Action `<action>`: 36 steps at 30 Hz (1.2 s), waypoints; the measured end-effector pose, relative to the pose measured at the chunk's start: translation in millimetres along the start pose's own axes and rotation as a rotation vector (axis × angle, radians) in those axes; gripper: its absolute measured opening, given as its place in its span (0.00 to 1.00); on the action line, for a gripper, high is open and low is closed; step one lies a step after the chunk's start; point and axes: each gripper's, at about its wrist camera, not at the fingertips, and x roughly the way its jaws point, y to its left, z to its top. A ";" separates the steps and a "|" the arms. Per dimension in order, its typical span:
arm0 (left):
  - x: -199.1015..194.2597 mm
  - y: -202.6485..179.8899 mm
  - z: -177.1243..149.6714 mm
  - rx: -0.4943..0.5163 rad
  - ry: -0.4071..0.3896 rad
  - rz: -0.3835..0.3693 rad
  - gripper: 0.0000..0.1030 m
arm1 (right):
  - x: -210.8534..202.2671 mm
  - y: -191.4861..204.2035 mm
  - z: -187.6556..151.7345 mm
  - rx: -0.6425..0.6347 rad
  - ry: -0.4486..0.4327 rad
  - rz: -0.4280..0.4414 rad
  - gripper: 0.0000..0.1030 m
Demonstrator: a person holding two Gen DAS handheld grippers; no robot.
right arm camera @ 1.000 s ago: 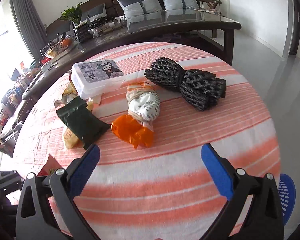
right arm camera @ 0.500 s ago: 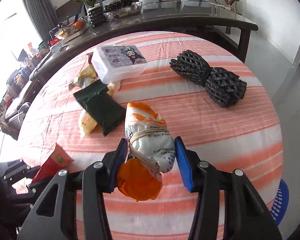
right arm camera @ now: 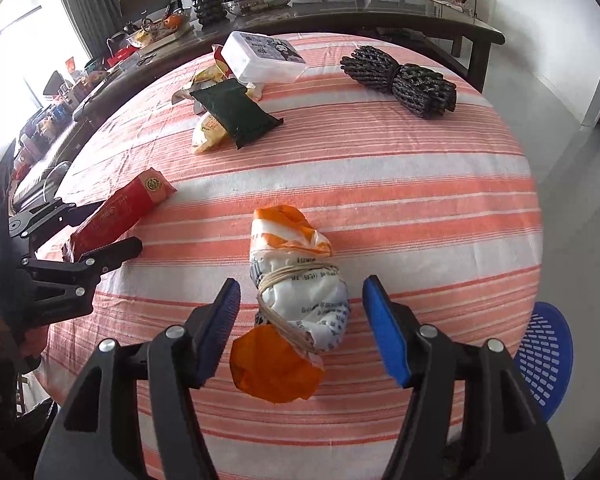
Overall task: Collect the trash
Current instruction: 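Grasp the red snack wrapper with the left tool while the right tool grasps the orange-and-white bundle, then carry the red wrapper and orange-white bundle to the blue basket and release both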
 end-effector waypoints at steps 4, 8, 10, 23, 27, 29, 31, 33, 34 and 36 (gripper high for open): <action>1.7 1.1 4.2 0.004 0.002 0.018 0.66 | 4.0 -1.8 2.5 0.007 0.036 0.026 0.62; 3.2 1.9 5.9 0.006 0.004 0.024 0.66 | 6.7 -5.7 2.9 0.023 0.053 0.042 0.62; 3.7 1.5 6.3 0.009 0.006 0.025 0.66 | 7.4 -7.0 3.3 0.024 0.061 0.039 0.62; 2.4 9.5 6.7 -0.006 0.005 -0.047 0.19 | 6.5 -13.2 5.5 0.041 0.092 0.097 0.45; -6.2 9.5 9.3 -0.021 -0.023 -0.091 0.14 | -9.3 -15.9 3.3 0.050 0.045 0.107 0.45; -13.1 6.0 12.9 -0.028 -0.042 -0.121 0.14 | -18.9 -19.8 3.5 0.060 0.016 0.109 0.45; -18.6 -1.6 18.4 -0.023 -0.057 -0.140 0.13 | -28.1 -26.5 3.6 0.073 -0.011 0.113 0.45; -21.3 -11.2 25.0 -0.022 -0.062 -0.170 0.13 | -37.3 -36.8 2.1 0.093 -0.035 0.117 0.45; -21.7 -17.3 29.0 -0.021 -0.062 -0.187 0.13 | -42.0 -43.3 1.0 0.105 -0.047 0.113 0.45; -21.5 -33.4 37.5 -0.013 -0.063 -0.219 0.12 | -53.1 -58.5 -2.2 0.131 -0.070 0.095 0.45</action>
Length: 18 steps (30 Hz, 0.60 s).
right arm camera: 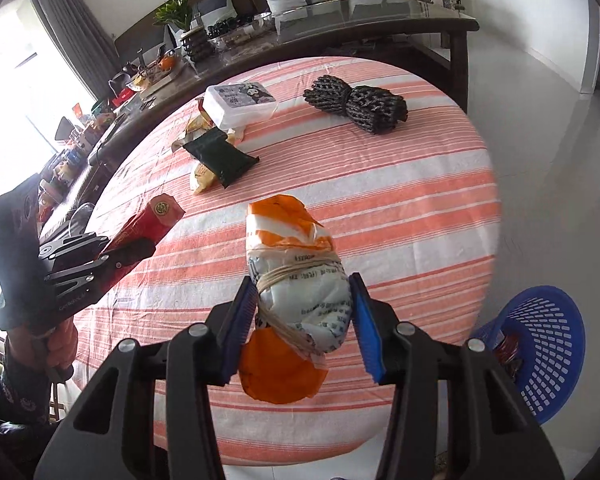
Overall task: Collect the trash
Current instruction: 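Carry the red wrapper and orange-white bundle to the blue basket and release both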
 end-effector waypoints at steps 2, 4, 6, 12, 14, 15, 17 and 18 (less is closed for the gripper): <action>6.4 -20.6 9.9 0.013 0.001 -0.036 0.12 | -15.3 -20.0 -1.9 0.027 -0.026 -0.035 0.45; 14.5 -45.3 20.8 0.031 0.006 -0.082 0.12 | -32.4 -48.0 -4.9 0.064 -0.049 -0.086 0.45; 23.4 -74.9 30.0 0.060 0.012 -0.128 0.12 | -49.4 -79.6 -9.5 0.101 -0.064 -0.162 0.45; 64.0 -181.5 47.8 0.182 0.071 -0.255 0.12 | -75.1 -177.3 -32.7 0.211 -0.037 -0.364 0.45; 82.1 -215.6 53.1 0.219 0.089 -0.277 0.12 | -77.6 -204.3 -43.2 0.249 -0.024 -0.399 0.45; 92.4 -232.0 55.7 0.229 0.100 -0.293 0.12 | -78.3 -217.0 -48.0 0.269 -0.020 -0.411 0.45; 114.1 -260.3 60.4 0.243 0.120 -0.319 0.12 | -78.9 -240.4 -57.5 0.306 -0.017 -0.429 0.45; 125.9 -273.6 61.9 0.251 0.130 -0.324 0.12 | -79.0 -250.5 -62.3 0.324 -0.018 -0.437 0.45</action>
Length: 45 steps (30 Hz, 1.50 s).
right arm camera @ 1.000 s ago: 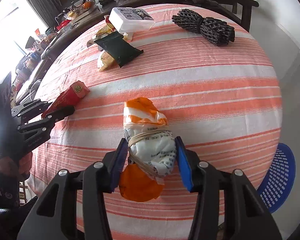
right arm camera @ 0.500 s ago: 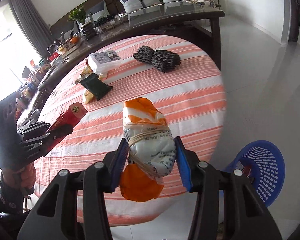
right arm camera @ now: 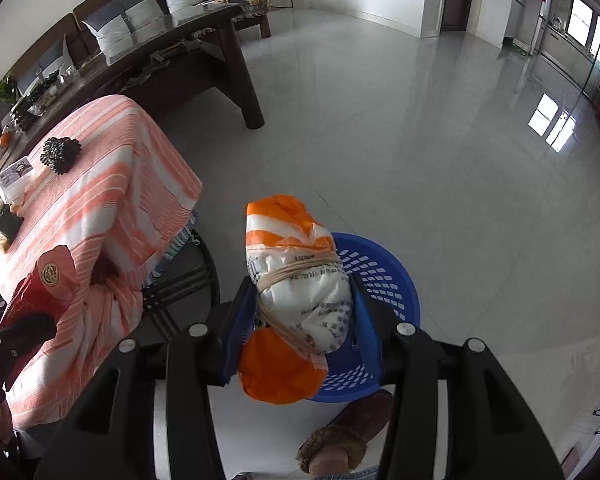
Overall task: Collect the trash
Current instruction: 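Carry the red wrapper and orange-white bundle to the blue basket and release both, then move both open tools back over the table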
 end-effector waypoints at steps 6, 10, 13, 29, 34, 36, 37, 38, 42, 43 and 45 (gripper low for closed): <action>84.5 -25.8 23.8 0.004 0.064 -0.047 0.13 | 25.0 -48.3 -7.2 0.098 0.009 -0.008 0.45; 132.3 -34.3 31.8 0.029 0.101 -0.030 0.13 | 35.9 -67.7 -4.9 0.140 0.017 0.018 0.45; 157.3 -38.7 37.2 0.041 0.079 -0.032 0.28 | 44.7 -75.7 -0.3 0.151 0.013 0.032 0.49; -3.8 -4.6 -4.6 0.043 -0.151 0.154 0.95 | -15.2 -37.1 7.3 0.138 -0.255 -0.020 0.91; -61.3 59.8 -61.0 -0.040 -0.113 0.366 0.95 | -27.3 42.7 -8.5 -0.012 -0.314 0.073 0.92; -87.2 91.4 -83.3 -0.104 -0.109 0.432 0.95 | -30.3 87.0 -18.6 -0.107 -0.336 0.112 0.92; -98.2 107.1 -94.1 -0.135 -0.107 0.464 0.95 | -31.3 107.7 -26.6 -0.139 -0.336 0.136 0.92; -109.2 123.2 -104.6 -0.164 -0.102 0.494 0.95 | -31.0 130.4 -33.4 -0.166 -0.327 0.170 0.92; -152.4 181.2 -141.1 -0.261 -0.099 0.599 0.95 | -26.9 216.8 -55.5 -0.299 -0.280 0.278 0.92; -160.2 191.8 -151.6 -0.282 -0.101 0.617 0.95 | -25.9 237.2 -59.0 -0.344 -0.270 0.291 0.92; -174.4 211.8 -166.3 -0.325 -0.106 0.618 0.95 | -23.3 274.3 -63.0 -0.432 -0.250 0.305 0.92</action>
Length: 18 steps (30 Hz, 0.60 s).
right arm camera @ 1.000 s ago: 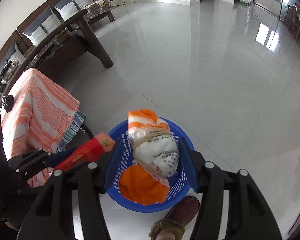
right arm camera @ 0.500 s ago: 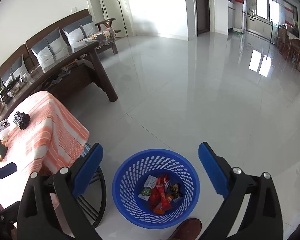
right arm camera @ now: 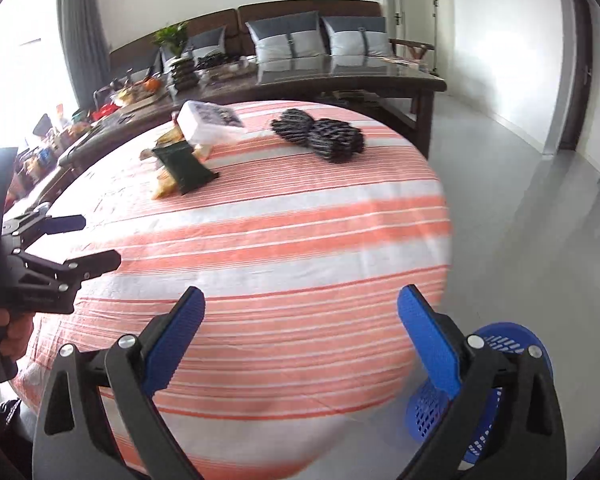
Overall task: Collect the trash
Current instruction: 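Move both open tools back over the table, then grasp the cream bread wrapper with the left tool while the right tool grasps the green packet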
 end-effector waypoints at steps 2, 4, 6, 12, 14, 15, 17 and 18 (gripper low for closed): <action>0.3 20.8 -2.5 -0.039 0.003 -0.036 0.95 | 16.9 25.5 10.2 -0.059 0.036 0.027 0.92; 3.1 32.5 1.9 -0.057 -0.002 -0.083 0.95 | 33.8 44.0 17.7 -0.089 0.076 0.055 0.92; 7.4 36.9 11.2 -0.052 -0.010 -0.118 0.95 | 50.3 55.5 22.8 -0.109 0.113 0.066 0.92; 38.0 31.6 57.0 0.001 -0.033 -0.178 0.95 | 68.3 67.7 21.4 -0.140 0.165 0.046 0.92; 50.9 30.9 69.8 0.013 -0.029 -0.207 0.91 | 68.5 66.3 20.1 -0.127 0.170 0.046 0.92; 58.0 30.5 74.2 0.018 -0.020 -0.211 0.90 | 69.6 66.3 20.6 -0.125 0.171 0.048 0.92; 71.1 30.1 80.2 0.033 0.004 -0.209 0.80 | 69.9 65.9 20.4 -0.125 0.173 0.046 0.92; 76.2 30.5 81.9 0.042 0.012 -0.216 0.76 | 70.3 65.5 20.8 -0.126 0.173 0.044 0.92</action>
